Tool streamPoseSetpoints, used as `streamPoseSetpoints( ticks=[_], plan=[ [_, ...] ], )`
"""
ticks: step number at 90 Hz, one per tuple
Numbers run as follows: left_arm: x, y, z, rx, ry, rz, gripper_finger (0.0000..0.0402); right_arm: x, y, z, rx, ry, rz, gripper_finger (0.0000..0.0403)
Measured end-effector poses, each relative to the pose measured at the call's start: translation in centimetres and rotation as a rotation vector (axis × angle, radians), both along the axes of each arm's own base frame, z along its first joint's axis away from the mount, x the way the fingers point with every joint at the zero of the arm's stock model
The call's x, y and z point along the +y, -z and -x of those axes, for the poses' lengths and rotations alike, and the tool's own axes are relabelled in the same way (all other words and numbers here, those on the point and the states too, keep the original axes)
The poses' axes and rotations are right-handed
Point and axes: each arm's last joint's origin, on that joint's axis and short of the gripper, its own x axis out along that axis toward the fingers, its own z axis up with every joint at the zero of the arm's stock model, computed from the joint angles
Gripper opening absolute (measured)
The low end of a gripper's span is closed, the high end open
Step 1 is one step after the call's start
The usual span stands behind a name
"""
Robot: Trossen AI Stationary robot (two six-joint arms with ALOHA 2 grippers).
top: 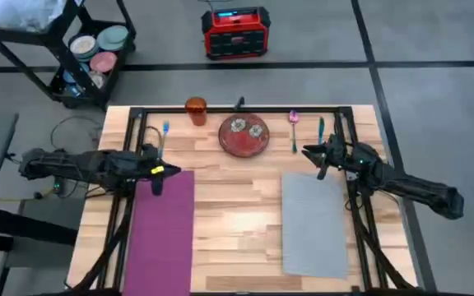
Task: Set table place
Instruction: Fold the purple table napkin
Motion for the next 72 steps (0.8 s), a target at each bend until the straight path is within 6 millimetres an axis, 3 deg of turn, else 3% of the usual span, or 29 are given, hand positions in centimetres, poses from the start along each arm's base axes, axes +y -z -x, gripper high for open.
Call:
streamPoseSetpoints(
  ticks=[10,26,37,54,72],
  plan=[
    [-0.1,0.2,-1.4,0.161,0.019,-0.043,0.0,0.0,0.0,0.0,-0.007,0.002,-0.015,0.0091],
    [-0.1,2.4,-3.5,0.358,0.035,-0.08,0.0,0.0,-0.2,0.0,-0.049,0.006,-0.053,0.0091],
    [0.3,4.0,-4.4,0.494,0.014,-0.065,0.0,0.0,-0.2,0.0,-0.073,0.009,-0.109,0.0091],
    [0.7,6.2,-5.5,0.654,0.132,0.033,0.0,0.0,-0.3,0.0,-0.093,0.01,-0.126,0.0091],
    [0.8,8.4,-6.5,0.786,0.191,0.024,0.0,0.0,-0.4,0.0,-0.099,0.007,-0.125,0.0091]
  ],
)
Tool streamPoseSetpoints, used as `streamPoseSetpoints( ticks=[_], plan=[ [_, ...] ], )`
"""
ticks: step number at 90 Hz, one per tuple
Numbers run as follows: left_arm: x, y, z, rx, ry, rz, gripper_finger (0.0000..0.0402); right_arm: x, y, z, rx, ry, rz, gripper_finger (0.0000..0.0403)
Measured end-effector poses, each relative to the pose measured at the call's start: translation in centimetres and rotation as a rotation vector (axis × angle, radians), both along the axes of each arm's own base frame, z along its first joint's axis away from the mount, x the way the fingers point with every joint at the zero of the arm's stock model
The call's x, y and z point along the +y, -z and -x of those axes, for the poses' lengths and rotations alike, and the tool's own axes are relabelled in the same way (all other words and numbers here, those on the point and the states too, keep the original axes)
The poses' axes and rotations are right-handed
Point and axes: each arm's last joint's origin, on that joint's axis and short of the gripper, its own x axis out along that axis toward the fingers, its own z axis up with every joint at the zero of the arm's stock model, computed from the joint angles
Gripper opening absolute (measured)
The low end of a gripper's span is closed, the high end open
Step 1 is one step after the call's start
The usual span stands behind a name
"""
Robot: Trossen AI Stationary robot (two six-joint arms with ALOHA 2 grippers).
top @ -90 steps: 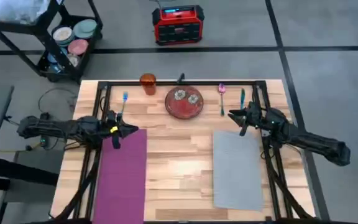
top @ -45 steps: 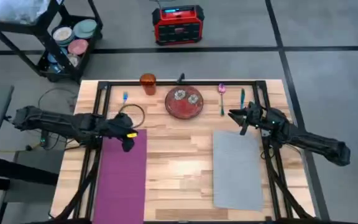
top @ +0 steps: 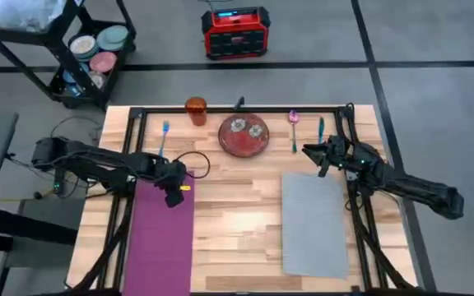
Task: Set table place
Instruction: Fold the purple table napkin
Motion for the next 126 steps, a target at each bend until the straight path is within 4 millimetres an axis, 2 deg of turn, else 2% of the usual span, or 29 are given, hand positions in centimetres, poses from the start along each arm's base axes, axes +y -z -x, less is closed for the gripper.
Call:
streamPoseSetpoints(
  ticks=[33,43,62,92,110,126],
  plan=[
    [0.0,2.6,-2.7,-0.025,0.079,-0.004,0.0,0.0,-0.3,0.0,-0.028,-0.01,0.014,0.0091],
    [0.2,2.8,-3.4,-0.07,0.07,-0.005,0.0,0.0,-0.5,0.0,-0.047,-0.009,0.032,0.0091],
    [2.1,2.0,-4.6,-0.164,0.005,-0.02,0.0,0.0,-0.5,0.0,-0.046,-0.009,0.034,0.0091],
    [5.8,0.8,-5.1,-0.221,-0.111,-0.071,0.0,0.0,-0.6,0.0,-0.048,-0.009,0.033,0.0091],
    [6.7,-2.4,-7.1,-0.316,0.068,-0.128,0.0,0.0,-0.5,0.0,-0.066,-0.012,-0.014,0.0091],
    [8.2,-4.1,-7.4,-0.279,0.259,-0.217,0.0,0.1,-0.5,0.0,-0.077,-0.016,-0.052,0.0092]
  ],
)
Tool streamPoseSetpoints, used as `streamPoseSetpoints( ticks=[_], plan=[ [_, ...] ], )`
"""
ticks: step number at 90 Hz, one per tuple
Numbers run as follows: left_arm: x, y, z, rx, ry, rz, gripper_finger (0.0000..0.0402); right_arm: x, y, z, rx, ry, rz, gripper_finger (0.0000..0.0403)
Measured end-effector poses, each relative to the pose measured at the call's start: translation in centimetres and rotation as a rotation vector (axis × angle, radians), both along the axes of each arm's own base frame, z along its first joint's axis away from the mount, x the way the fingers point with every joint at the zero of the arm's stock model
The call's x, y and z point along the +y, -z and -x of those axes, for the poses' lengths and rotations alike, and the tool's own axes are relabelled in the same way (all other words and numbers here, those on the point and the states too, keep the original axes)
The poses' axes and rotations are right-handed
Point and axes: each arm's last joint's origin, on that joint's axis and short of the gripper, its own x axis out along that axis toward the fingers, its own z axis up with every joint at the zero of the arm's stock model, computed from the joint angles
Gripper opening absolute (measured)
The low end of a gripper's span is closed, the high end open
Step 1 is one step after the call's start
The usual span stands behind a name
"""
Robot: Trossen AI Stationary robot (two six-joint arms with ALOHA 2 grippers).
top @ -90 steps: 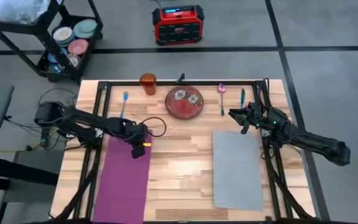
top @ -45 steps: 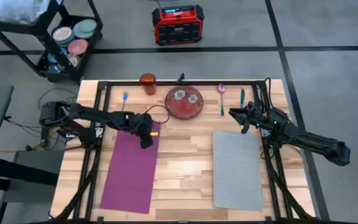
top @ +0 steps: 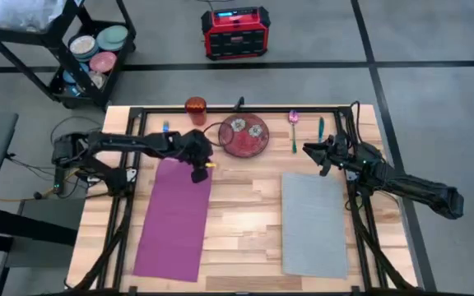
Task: Set table place
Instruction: Fold the purple table napkin
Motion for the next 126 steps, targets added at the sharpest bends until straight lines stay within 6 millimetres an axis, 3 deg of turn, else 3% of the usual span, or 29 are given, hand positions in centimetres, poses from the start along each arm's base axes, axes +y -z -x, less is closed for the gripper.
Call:
streamPoseSetpoints(
  ticks=[25,52,73,95,114,126],
  plan=[
    [3.1,0.3,2.5,0.078,0.11,0.115,0.0,0.2,0.0,-0.1,-0.012,-0.089,-0.043,0.0115],
    [3.4,0.9,4.4,0.175,0.227,0.216,0.0,0.3,0.0,-0.1,-0.013,-0.099,-0.048,0.0159],
    [4.5,0.9,5.2,0.178,0.145,0.239,0.0,0.3,0.0,-0.1,-0.013,-0.099,-0.049,0.0173],
    [5.8,0.2,3.7,0.043,0.015,0.093,0.0,0.3,0.0,-0.1,-0.009,-0.099,-0.04,0.017],
    [6.0,-0.2,2.9,-0.068,-0.204,0.185,0.0,0.2,0.0,-0.1,-0.009,-0.09,-0.037,0.0162],
    [6.1,-0.2,2.6,-0.087,-0.201,0.175,0.0,0.1,0.0,0.0,-0.009,-0.081,-0.037,0.016]
  ],
)
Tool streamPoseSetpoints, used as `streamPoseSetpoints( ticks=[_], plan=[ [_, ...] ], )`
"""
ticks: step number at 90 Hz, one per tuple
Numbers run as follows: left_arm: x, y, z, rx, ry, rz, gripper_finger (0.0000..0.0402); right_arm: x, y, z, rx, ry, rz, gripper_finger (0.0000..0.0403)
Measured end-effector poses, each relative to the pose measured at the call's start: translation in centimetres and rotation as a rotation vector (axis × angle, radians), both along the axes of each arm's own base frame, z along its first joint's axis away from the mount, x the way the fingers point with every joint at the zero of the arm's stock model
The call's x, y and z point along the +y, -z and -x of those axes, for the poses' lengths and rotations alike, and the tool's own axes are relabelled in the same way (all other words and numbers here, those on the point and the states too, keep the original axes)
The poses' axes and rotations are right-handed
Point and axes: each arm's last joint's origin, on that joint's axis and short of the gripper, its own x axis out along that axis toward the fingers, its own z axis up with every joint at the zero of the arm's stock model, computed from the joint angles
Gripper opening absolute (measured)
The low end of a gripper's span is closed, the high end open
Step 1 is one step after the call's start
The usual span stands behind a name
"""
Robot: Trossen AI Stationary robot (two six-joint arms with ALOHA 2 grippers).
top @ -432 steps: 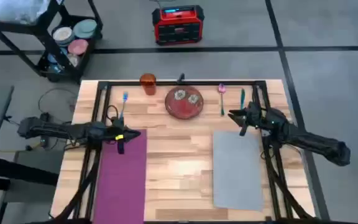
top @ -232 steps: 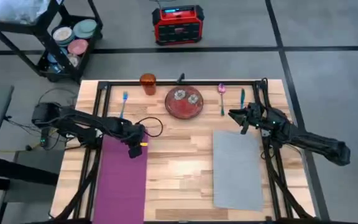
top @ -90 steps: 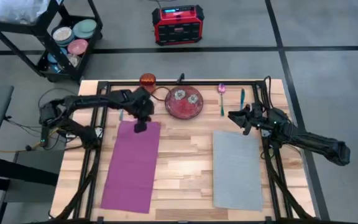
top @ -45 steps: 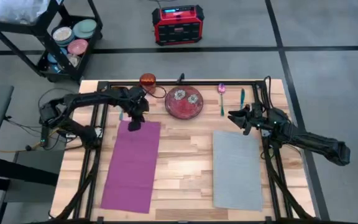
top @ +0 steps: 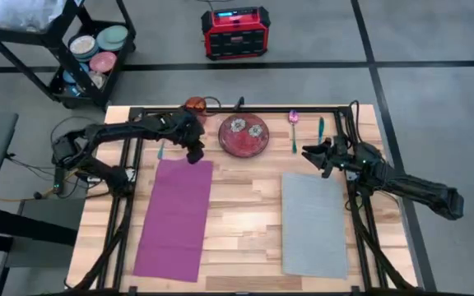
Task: Set table place
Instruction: Fold the purple table napkin
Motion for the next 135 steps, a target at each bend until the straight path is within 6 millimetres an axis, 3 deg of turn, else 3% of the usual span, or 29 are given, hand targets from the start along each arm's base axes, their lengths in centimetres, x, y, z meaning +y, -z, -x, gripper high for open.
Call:
streamPoseSetpoints(
  ticks=[19,49,61,118,135],
  plan=[
    [-0.5,1.1,0.3,0.1,0.086,0.032,0.0009,-0.1,0.0,0.0,0.0,0.01,-0.001,0.016],
    [-1.0,2.7,0.7,0.249,0.105,0.076,0.0121,-0.1,0.0,0.0,-0.001,0.009,-0.001,0.016],
    [-1.0,3.0,0.7,0.285,0.135,0.054,0.0142,-0.1,0.0,0.0,-0.001,0.009,-0.001,0.016],
    [-1.2,5.9,0.7,0.437,0.275,0.119,0.0144,-0.1,0.0,0.0,-0.003,0.007,-0.01,0.016],
    [-1.4,6.9,0.4,0.485,0.33,0.124,0.0093,-0.1,0.0,0.0,-0.004,0.004,-0.01,0.016]
  ],
)
